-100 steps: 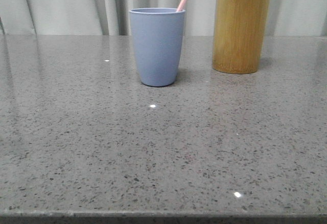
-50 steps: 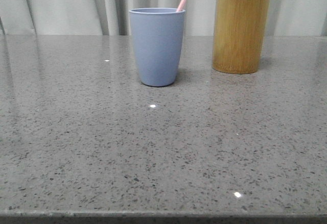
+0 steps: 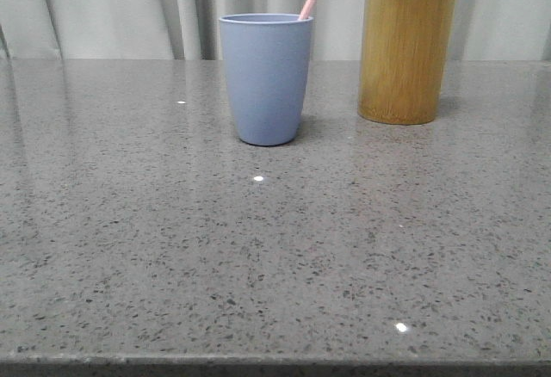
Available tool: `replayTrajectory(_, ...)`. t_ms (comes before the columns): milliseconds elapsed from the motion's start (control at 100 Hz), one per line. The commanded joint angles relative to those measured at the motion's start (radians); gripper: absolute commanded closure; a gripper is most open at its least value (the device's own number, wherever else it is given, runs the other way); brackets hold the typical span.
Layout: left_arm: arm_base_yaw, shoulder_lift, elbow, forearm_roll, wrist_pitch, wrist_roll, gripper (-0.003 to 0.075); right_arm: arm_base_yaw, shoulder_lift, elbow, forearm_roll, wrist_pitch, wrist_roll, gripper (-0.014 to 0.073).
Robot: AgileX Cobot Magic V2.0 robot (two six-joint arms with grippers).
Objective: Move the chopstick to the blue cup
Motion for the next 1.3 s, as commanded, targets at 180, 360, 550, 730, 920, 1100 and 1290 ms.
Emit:
replayTrajectory(180, 0.002, -0.284, 0.344, 0.023, -0.474, -0.009, 0.0739, -0.009, 0.009, -0.022, -0.035, -0.061, 0.001, 0.0715)
replayTrajectory(360, 0.002, -0.493, 0.533, 0.06, -0.485, -0.009, 0.0739, -0.009, 0.009, -0.022, -0.035, -0.061, 0.001, 0.0715)
replayTrajectory(550, 0.002, -0.663, 0.608, 0.088, -0.485, -0.009, 0.0739, -0.009, 0.009, -0.022, -0.035, -0.061, 0.001, 0.0715)
replayTrajectory(730, 0.005, -0.718, 0.641, 0.093, -0.493, -0.009, 0.0739, -0.009, 0.009, -0.022, -0.035, -0.061, 0.001, 0.0715)
replayTrajectory(920, 0.039, -0.718, 0.654, 0.093, -0.528, -0.009, 0.0739, -0.009, 0.009, -0.022, -0.035, -0.061, 0.001, 0.0715)
replayTrajectory(1100, 0.059, -0.718, 0.654, 0.093, -0.56, -0.009, 0.0739, -0.009, 0.009, -0.022, -0.035, -0.061, 0.001, 0.0715)
replayTrajectory(1290, 0.059, -0.718, 0.654, 0.093, -0.564, -0.009, 0.0739, -0.009, 0.009, -0.022, -0.035, -0.061, 0.001, 0.0715)
